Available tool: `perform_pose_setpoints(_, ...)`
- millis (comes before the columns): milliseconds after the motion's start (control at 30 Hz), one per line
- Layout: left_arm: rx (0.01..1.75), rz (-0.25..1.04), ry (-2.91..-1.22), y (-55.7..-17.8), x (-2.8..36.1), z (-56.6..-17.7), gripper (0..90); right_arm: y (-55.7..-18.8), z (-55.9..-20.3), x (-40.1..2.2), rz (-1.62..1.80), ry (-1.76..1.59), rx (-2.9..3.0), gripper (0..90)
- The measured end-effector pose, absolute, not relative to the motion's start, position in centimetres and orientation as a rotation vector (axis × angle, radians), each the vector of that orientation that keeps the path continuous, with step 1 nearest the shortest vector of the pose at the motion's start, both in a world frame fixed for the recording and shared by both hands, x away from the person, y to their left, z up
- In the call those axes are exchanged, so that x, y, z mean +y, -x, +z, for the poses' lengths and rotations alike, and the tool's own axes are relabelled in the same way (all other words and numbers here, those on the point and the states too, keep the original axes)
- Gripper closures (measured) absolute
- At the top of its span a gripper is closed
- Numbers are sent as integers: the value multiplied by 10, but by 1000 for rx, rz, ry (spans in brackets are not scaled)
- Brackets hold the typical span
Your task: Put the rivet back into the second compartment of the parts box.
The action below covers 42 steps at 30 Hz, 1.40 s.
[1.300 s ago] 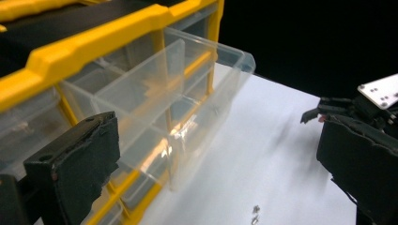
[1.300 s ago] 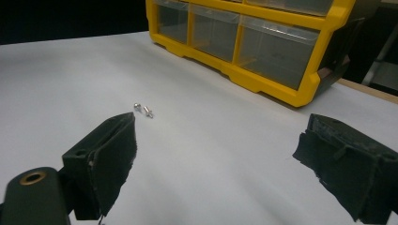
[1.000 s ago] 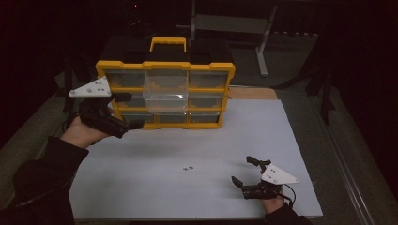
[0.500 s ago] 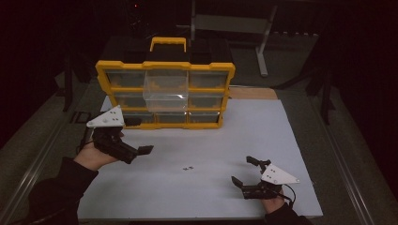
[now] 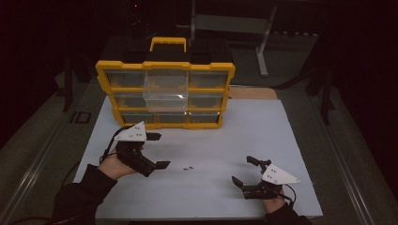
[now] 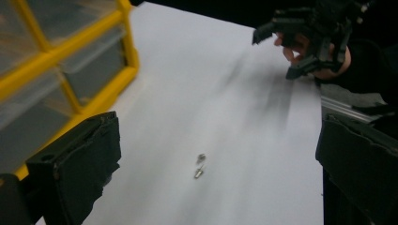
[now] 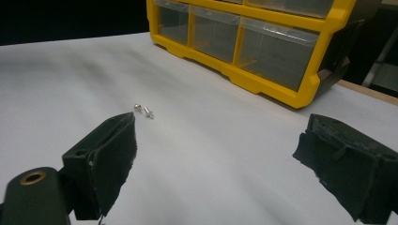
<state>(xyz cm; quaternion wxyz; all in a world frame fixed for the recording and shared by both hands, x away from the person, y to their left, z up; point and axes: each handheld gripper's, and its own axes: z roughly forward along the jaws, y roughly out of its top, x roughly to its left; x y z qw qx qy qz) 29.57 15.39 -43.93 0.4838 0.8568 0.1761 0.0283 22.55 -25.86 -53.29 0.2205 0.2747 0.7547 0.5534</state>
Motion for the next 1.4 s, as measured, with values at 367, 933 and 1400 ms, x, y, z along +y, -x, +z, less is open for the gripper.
perform_pose_setpoints(367,409,15,-2107,-305,130,-480,70,-226,-533,-258,1529,-759,2093,105)
perform_pose_setpoints(933,406,-75,-2163,-317,104,-532,330,-227,-534,-258,1531,-760,2099,105)
perform_pose_setpoints(1400,411,-81,-2240,-324,97,-552,622,-225,-534,-260,1527,-774,2095,105)
